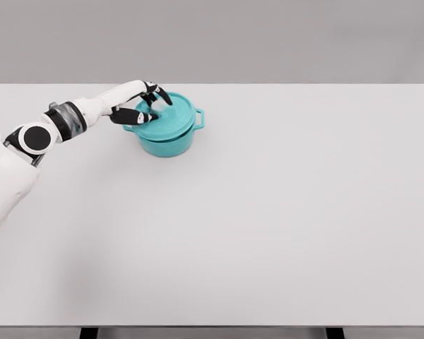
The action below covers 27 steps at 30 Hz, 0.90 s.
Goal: Cover the pot with left arm
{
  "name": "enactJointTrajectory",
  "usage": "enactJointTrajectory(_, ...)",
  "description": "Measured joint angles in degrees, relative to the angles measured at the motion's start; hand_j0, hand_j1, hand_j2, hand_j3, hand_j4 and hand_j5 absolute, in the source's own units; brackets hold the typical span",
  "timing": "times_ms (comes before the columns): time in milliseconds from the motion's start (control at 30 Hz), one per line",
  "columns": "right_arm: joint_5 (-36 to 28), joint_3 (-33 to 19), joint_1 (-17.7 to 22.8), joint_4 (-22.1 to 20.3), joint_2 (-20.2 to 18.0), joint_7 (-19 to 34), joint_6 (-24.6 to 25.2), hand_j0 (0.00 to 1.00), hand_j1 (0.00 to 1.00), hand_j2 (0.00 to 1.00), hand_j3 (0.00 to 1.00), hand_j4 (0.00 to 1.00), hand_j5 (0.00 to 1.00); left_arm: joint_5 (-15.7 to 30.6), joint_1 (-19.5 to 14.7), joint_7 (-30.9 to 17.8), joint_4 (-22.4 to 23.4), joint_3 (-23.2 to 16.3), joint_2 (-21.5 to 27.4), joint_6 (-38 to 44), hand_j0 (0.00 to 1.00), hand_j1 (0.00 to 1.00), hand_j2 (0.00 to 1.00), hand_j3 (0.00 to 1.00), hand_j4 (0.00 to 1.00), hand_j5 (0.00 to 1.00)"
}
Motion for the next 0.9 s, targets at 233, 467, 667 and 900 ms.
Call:
enactJointTrajectory(233, 0.00, 0.00, 0.00, 0.01, 0.00, 0.00, 0.00, 1.00, 1.00, 1.00, 1.00, 1.00, 1.00, -0.05, -0.09, 0.15, 0.34, 0.03, 0.01, 0.00, 0.70, 0.70, 0.70, 0.70, 0.70, 0.70)
enactJointTrajectory(467, 0.00, 0.00, 0.00, 0.01, 0.00, 0.00, 0.00, 1.00, 1.00, 1.00, 1.00, 1.00, 1.00, -0.39, -0.79, 0.23, 0.46, -0.02, 0.13, 0.00, 0.75, 0.75, 0.75, 0.75, 0.75, 0.75)
enactJointTrajectory(667, 0.00, 0.00, 0.00, 0.00, 0.00, 0.00, 0.00, 1.00, 1.00, 1.00, 1.00, 1.00, 1.00, -0.43, -0.88, 0.23, 0.56, -0.02, 0.34, -0.02, 0.79, 0.79, 0.79, 0.79, 0.79, 0.79)
enactJointTrajectory(900, 0.02, 0.02, 0.00, 0.00, 0.00, 0.00, 0.00, 1.00, 1.00, 1.00, 1.00, 1.00, 1.00, 6.02, 7.81, -1.95, -12.02, 4.14, 10.69, -1.89, 1.00, 1.00, 1.00, 1.00, 1.00, 1.00)
